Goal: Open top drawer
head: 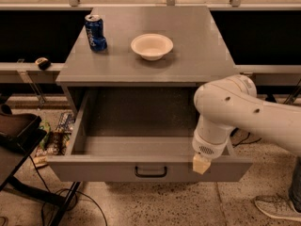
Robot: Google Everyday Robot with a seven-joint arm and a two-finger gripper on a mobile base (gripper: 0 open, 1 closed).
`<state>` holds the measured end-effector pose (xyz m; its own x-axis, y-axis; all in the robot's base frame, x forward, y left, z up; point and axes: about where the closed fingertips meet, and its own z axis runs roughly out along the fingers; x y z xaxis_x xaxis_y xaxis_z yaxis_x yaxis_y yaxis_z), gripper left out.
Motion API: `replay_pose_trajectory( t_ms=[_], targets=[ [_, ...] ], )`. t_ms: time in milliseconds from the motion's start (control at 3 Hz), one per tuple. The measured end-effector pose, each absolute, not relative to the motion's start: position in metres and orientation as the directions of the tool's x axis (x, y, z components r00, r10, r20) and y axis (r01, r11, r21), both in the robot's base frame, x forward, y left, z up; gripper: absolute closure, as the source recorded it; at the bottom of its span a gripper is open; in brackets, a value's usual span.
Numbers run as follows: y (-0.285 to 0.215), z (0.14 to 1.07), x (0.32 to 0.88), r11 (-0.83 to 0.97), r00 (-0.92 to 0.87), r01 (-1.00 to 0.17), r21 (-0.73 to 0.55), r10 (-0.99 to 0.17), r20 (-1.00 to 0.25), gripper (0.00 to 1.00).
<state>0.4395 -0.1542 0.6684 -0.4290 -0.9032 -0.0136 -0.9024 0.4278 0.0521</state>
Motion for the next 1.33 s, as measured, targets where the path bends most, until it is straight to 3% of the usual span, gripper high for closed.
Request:
replay_pose_trajectory(
  t_ms=[1333],
  targets=[
    [-0.168, 0.672, 0.402, 0.486, -0.486, -0.873, 0.046, -0.874, 0.005, 1.0]
  ],
)
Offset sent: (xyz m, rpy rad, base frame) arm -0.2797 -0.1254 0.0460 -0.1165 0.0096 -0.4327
